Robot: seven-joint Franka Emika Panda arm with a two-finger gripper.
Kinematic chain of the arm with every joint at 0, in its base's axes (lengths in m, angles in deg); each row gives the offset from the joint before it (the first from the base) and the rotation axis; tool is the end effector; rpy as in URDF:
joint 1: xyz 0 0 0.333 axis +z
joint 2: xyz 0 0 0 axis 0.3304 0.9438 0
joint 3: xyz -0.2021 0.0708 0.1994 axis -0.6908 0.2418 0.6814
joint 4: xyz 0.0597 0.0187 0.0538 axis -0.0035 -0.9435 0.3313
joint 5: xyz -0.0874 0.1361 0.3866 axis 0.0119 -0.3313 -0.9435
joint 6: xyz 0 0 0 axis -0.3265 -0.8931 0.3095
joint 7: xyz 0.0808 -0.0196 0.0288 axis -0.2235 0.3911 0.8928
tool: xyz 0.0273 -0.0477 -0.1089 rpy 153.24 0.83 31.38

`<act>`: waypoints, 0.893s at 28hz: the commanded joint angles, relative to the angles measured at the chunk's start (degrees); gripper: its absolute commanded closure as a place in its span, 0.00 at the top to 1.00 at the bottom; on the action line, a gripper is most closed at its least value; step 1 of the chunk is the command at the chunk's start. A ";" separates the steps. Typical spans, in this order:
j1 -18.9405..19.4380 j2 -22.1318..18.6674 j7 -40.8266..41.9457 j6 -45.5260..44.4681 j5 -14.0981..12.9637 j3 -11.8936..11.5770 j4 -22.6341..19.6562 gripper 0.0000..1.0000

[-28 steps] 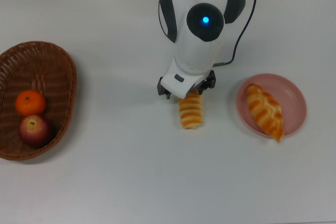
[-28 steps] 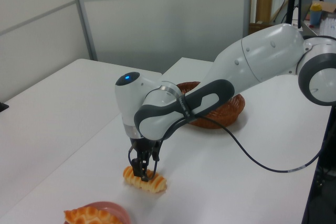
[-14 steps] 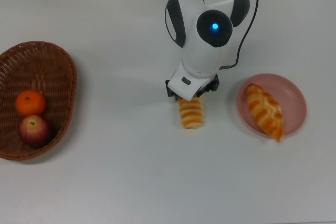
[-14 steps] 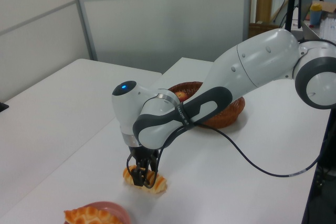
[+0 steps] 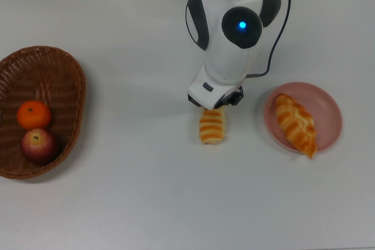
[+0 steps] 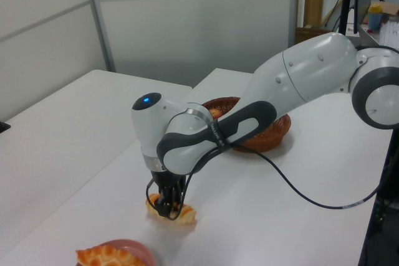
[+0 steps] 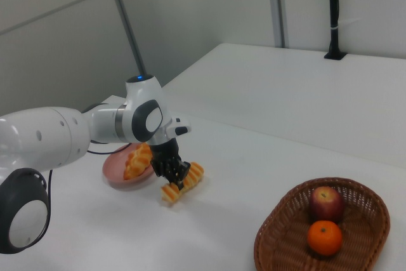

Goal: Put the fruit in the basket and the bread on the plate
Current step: 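Carry the ridged roll onto the plate beside the braided roll and release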

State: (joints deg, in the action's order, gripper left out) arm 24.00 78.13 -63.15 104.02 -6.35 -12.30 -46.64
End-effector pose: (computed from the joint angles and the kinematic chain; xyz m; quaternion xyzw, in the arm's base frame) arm 0.6695 0.1994 0.2843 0.9964 0.0759 -0.0127 0.0356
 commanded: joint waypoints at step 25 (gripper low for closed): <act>18.93 -1.03 -7.61 7.38 10.77 0.07 3.87 0.00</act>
State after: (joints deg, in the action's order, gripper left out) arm 42.23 75.85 -70.30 109.92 1.86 -11.36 -43.03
